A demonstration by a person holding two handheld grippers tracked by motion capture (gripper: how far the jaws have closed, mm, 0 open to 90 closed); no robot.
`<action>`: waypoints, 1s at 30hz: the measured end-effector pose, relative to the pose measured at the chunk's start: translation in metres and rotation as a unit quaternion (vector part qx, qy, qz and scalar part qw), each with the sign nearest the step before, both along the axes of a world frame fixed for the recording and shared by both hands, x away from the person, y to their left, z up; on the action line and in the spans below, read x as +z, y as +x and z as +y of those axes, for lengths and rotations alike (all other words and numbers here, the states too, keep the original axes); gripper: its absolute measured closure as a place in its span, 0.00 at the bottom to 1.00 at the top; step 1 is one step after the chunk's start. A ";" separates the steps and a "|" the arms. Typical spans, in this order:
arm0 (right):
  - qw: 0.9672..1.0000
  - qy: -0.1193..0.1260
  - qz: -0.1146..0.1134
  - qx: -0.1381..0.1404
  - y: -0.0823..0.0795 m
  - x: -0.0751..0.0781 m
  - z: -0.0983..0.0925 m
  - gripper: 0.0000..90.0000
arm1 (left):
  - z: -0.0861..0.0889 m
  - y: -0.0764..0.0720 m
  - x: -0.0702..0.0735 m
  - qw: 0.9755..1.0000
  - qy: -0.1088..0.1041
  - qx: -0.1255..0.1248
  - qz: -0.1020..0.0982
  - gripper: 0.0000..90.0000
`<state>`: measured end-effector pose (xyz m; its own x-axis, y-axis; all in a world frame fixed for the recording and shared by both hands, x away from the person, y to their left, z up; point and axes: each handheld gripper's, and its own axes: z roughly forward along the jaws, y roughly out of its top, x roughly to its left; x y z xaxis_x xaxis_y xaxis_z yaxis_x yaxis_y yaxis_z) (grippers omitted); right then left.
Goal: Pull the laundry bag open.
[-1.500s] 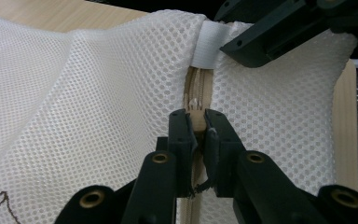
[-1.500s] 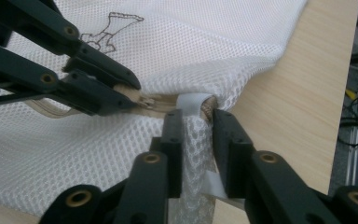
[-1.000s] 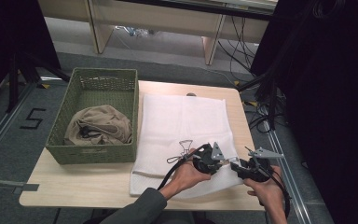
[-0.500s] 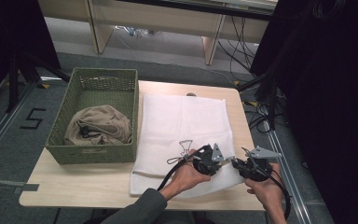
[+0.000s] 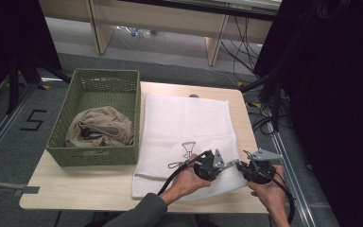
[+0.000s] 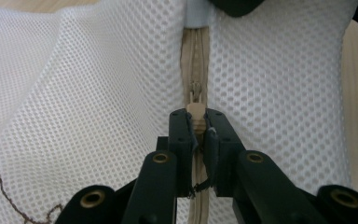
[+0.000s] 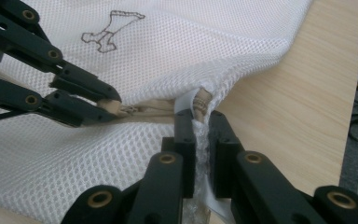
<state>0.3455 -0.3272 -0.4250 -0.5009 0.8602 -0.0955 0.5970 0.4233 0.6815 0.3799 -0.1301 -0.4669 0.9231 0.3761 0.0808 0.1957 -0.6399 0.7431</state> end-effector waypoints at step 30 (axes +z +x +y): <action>1.000 -0.027 0.015 -0.004 0.004 -0.008 -0.003 0.94 | 0.053 -0.010 -0.017 0.999 0.038 0.006 0.016 0.91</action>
<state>0.3497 -0.3303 -0.4330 -0.4982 0.8577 -0.1274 0.6200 0.4551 0.6391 0.3700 -0.0776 -0.4843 0.9211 0.3810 0.0801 0.2268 -0.6923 0.6850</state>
